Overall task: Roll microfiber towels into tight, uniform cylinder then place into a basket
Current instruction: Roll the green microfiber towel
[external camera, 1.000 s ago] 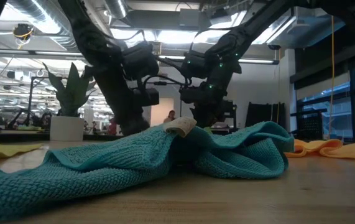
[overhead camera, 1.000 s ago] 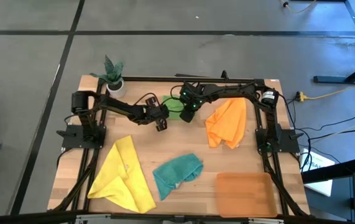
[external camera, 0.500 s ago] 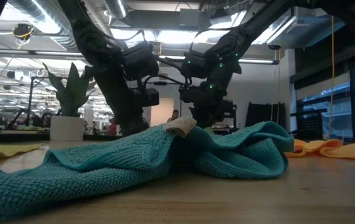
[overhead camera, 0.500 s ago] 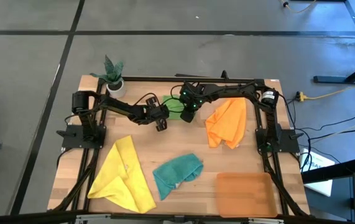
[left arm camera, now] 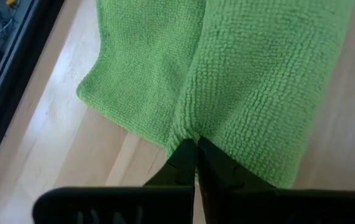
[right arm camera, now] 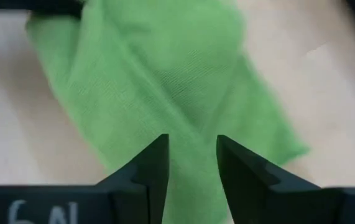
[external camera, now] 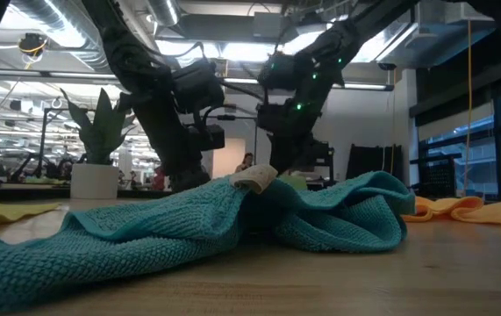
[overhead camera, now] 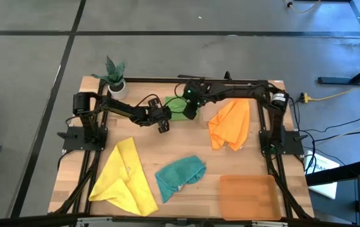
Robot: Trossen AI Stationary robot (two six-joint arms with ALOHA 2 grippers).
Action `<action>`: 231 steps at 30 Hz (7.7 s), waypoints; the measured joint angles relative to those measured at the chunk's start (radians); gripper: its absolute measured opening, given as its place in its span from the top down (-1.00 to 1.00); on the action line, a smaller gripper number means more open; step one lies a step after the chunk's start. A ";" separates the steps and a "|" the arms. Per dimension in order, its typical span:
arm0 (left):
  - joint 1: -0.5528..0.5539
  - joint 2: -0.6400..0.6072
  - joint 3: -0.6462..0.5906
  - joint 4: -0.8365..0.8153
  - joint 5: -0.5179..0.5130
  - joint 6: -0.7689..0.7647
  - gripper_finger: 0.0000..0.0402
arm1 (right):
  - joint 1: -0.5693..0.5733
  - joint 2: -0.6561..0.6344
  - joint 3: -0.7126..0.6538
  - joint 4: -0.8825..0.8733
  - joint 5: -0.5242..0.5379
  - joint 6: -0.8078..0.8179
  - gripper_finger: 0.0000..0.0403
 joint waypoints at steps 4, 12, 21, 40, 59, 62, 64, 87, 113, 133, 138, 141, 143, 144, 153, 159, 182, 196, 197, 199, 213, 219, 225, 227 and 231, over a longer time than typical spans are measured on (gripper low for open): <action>0.000 0.000 0.000 0.000 0.002 0.000 1.00 | 0.025 -0.045 0.000 -0.006 0.012 -0.052 0.36; 0.000 0.001 0.000 0.000 0.003 -0.003 1.00 | 0.107 -0.018 -0.005 -0.010 -0.050 -0.249 0.36; 0.000 0.001 0.000 0.000 0.005 -0.006 1.00 | 0.095 0.078 -0.006 0.063 -0.005 -0.316 0.36; -0.006 0.003 -0.001 0.002 -0.024 -0.010 1.00 | 0.085 0.121 -0.006 0.098 -0.003 -0.310 0.36; -0.011 -0.011 -0.003 0.008 -0.063 0.056 0.67 | 0.085 0.146 -0.005 0.117 -0.003 -0.289 0.36; -0.024 -0.042 -0.005 -0.018 -0.064 0.057 0.67 | 0.085 0.146 -0.005 0.119 -0.006 -0.284 0.36; -0.033 -0.067 -0.005 -0.028 -0.065 0.059 0.67 | 0.086 0.146 -0.004 0.125 -0.011 -0.284 0.36; -0.193 -0.479 -0.001 -0.473 -0.078 -0.054 0.67 | 0.158 0.177 -0.004 0.206 -0.081 -0.319 0.36; -0.716 -0.510 -0.001 -0.636 0.022 -0.668 0.67 | 0.359 0.219 -0.006 0.375 -0.084 -0.422 0.36; -0.837 -0.510 -0.001 -0.631 -0.094 -0.766 0.67 | 0.359 0.184 0.036 0.313 -0.002 -0.433 0.36; -0.837 -0.510 -0.001 -0.629 -0.105 -0.766 0.67 | 0.361 0.157 0.036 0.266 -0.002 -0.444 0.36; -0.837 -0.510 -0.001 -0.629 -0.107 -0.766 0.67 | 0.368 0.132 0.036 0.217 -0.002 -0.468 0.36; -0.837 -0.510 -0.001 -0.627 -0.108 -0.766 0.67 | 0.377 0.113 0.036 0.189 0.000 -0.481 0.36; -0.837 -0.510 -0.001 -0.628 -0.108 -0.766 0.67 | 0.382 0.109 0.037 0.180 0.000 -0.491 0.36; -0.837 -0.510 -0.001 -0.626 -0.133 -0.765 0.67 | 0.404 0.102 -0.037 0.128 -0.001 -0.556 0.36; -0.837 -0.509 -0.001 -0.626 -0.134 -0.764 0.67 | 0.405 0.102 -0.106 0.237 0.080 -0.641 0.36; -0.835 -0.509 -0.001 -0.626 -0.161 -0.763 0.67 | 0.442 0.101 -0.152 0.359 0.215 -0.748 0.36; -0.835 -0.509 -0.001 -0.626 -0.161 -0.762 0.67 | 0.425 0.100 -0.152 0.413 0.214 -0.785 0.36; -0.835 -0.509 -0.001 -0.626 -0.161 -0.762 0.67 | 0.422 0.100 -0.152 0.413 0.206 -0.784 0.36; -0.835 -0.509 -0.001 -0.626 -0.161 -0.762 0.67 | 0.416 0.100 -0.152 0.416 0.201 -0.784 0.36; -0.835 -0.509 -0.001 -0.626 -0.161 -0.763 0.67 | 0.387 0.162 -0.149 0.489 0.159 -0.834 0.36; -0.835 -0.509 -0.001 -0.626 -0.161 -0.763 0.67 | 0.387 0.166 -0.149 0.499 0.176 -0.811 0.36; -0.835 -0.509 -0.001 -0.626 -0.161 -0.763 0.67 | 0.385 0.168 -0.150 0.505 0.177 -0.780 0.44; -0.835 -0.509 -0.001 -0.626 -0.161 -0.763 0.67 | 0.385 0.169 -0.151 0.505 0.177 -0.780 0.55; -0.835 -0.509 -0.001 -0.626 -0.161 -0.763 0.67 | 0.385 0.171 -0.151 0.507 0.176 -0.780 0.84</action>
